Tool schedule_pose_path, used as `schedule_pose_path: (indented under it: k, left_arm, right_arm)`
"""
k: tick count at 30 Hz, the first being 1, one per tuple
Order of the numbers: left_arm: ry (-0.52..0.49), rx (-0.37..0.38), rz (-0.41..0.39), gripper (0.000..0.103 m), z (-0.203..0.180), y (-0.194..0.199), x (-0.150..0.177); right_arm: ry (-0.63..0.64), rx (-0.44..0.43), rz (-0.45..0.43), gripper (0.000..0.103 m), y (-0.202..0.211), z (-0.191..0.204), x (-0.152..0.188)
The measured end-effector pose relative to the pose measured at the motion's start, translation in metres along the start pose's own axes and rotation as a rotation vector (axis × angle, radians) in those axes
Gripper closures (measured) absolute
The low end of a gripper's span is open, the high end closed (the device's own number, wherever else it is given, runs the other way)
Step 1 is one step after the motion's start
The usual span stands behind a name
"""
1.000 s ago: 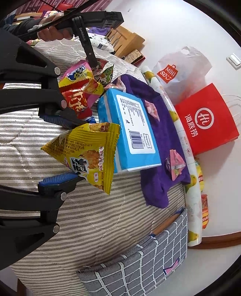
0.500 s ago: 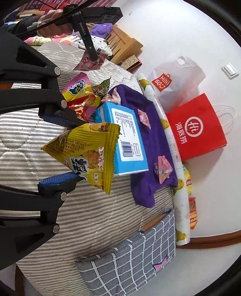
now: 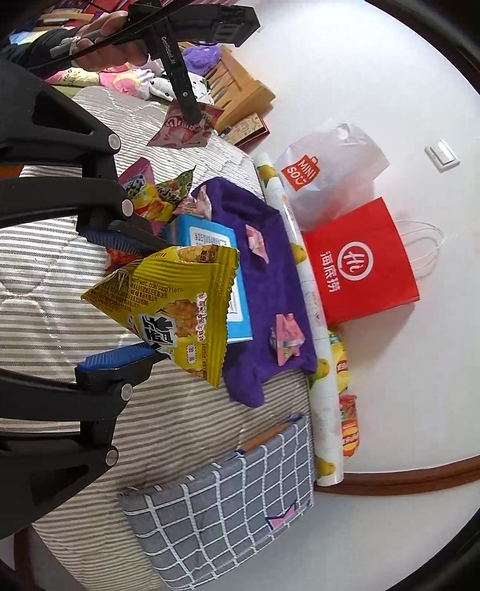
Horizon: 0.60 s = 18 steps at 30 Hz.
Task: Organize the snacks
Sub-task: 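Carry both bags to the purple towel and open the right gripper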
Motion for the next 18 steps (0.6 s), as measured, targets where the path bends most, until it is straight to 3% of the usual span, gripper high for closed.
schedule_pose_path:
  k: [4,18]
  left_arm:
    - [0.002,0.016,0.002,0.084,-0.012,-0.008,-0.006]
    - [0.000,0.053,0.028,0.085,-0.033,-0.042,-0.019]
  right_arm:
    - [0.009,-0.006,-0.007,0.058,-0.001,0.001,-0.008]
    - [0.038,-0.025,-0.008,0.058,-0.023,0.004,-0.032]
Point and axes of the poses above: each gripper's, at about its wrist camera, not at the fingertips, and y roughly against the way its jaws point, z to its left, x to its underside, the point moved 10 cm from there along -y, roughly the way its jaws point, and after that the axes turned 12 degrees about -z, right-handed, at the moved point
